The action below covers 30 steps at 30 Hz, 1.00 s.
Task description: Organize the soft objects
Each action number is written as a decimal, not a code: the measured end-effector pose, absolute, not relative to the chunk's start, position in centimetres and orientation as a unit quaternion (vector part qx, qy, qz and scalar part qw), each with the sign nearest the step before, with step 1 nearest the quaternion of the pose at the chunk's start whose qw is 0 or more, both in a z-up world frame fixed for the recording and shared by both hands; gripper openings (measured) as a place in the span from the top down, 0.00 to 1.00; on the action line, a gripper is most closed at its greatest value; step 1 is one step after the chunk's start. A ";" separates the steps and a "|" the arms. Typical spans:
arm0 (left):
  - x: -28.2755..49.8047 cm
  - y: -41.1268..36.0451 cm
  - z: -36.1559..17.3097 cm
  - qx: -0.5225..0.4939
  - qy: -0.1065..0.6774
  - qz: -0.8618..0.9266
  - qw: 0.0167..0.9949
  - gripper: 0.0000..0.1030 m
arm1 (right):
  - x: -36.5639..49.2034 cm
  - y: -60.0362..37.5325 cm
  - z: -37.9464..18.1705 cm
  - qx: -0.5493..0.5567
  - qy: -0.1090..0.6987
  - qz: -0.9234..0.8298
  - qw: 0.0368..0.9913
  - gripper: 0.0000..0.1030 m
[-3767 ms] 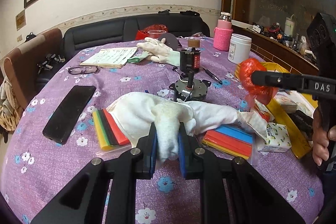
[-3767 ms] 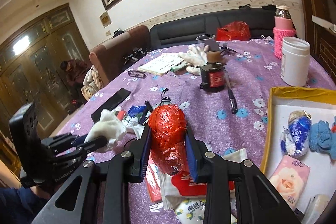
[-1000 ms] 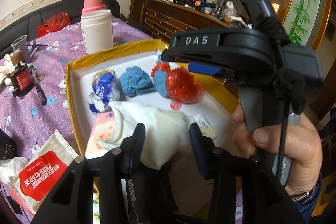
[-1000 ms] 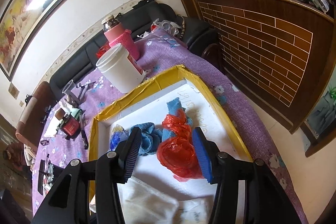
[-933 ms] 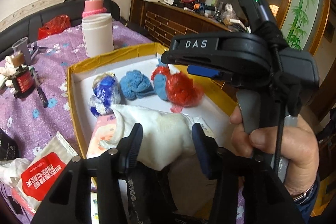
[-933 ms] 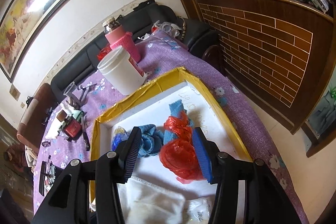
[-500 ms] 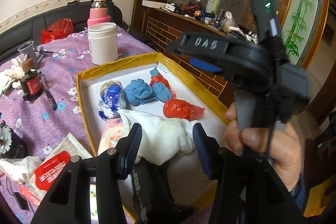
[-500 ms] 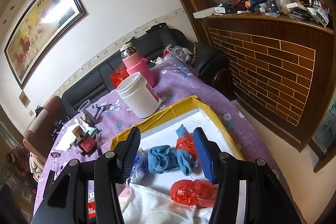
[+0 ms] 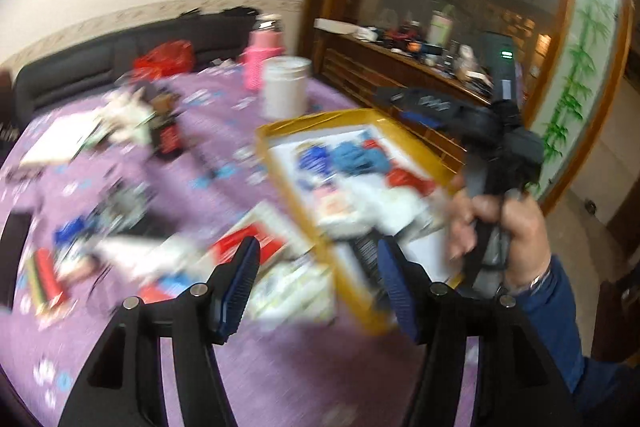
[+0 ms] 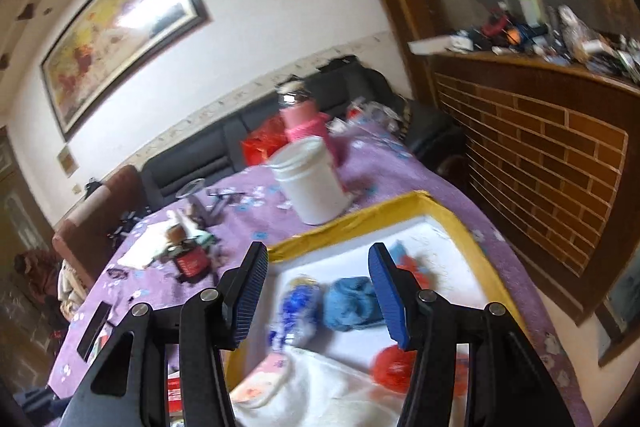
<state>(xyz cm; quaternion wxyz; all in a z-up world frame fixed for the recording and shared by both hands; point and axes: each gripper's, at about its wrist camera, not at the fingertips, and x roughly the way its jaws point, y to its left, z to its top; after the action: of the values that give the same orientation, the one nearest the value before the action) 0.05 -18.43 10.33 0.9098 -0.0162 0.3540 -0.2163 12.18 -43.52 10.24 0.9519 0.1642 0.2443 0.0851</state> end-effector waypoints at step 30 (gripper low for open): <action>9.7 4.0 2.3 -0.129 0.466 0.110 0.868 0.53 | 9.2 -24.8 6.2 0.109 0.329 0.376 0.859 0.35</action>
<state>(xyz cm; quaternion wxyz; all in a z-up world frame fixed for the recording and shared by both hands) 9.68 4.04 2.31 0.8683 -0.1295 0.4662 0.1097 9.17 -24.76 6.23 0.8593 0.1094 0.3294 0.3757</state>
